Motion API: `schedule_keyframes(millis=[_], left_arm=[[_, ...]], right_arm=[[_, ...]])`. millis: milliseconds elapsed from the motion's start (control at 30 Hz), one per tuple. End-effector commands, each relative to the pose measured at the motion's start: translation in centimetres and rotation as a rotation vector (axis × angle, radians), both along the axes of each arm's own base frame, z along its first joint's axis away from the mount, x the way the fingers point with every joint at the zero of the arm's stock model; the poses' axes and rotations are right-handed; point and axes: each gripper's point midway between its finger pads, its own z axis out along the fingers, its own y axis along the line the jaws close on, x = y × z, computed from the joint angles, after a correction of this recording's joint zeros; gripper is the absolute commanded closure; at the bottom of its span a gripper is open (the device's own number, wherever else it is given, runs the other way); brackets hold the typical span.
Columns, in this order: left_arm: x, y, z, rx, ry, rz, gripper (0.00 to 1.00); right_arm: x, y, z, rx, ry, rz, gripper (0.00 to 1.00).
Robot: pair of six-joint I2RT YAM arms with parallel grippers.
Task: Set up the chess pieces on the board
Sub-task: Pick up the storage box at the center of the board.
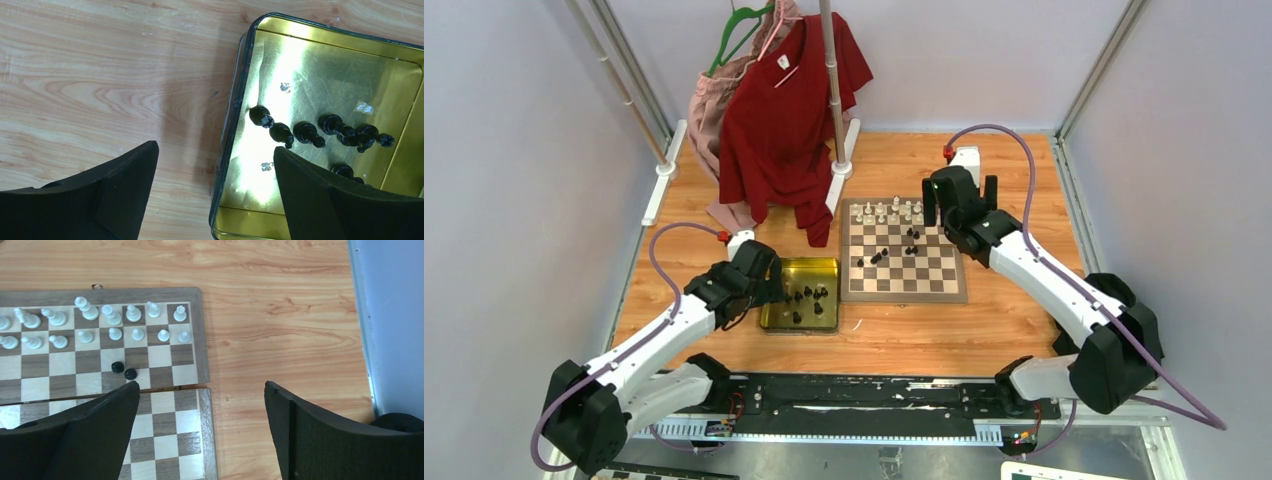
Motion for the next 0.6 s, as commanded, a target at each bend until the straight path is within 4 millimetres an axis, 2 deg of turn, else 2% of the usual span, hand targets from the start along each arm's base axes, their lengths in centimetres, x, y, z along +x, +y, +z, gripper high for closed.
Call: schedule_keyframes(millis=[0,100,433,500,567], left_arm=[[0.6,-0.1,-0.4,0.005,-0.020,0.024,0.13],[0.7,0.0,-1.0,0.012,-0.013,0.038,0.26],[1.7,0.3,-1.9,0.046,-0.015,0.081,0.47],[1.8,0.3,-2.0,0.052,-0.017,0.084,0.57],[2.0,0.3,-1.9,0.055,-0.019,0.083,0.72]], right_arm=[[-0.5,-2.0,2.7,-0.053,-0.071,-0.097,0.02],[-0.8,-2.0,3.3,-0.045,-0.087,-0.087,0.06],[-0.8,-1.0,3.9,0.007,-0.140,-0.012,0.21],[-0.8,-0.9,3.8,0.007,-0.137,-0.008,0.24],[-0.7,-0.8,3.7,0.007,-0.132,-0.003,0.29]])
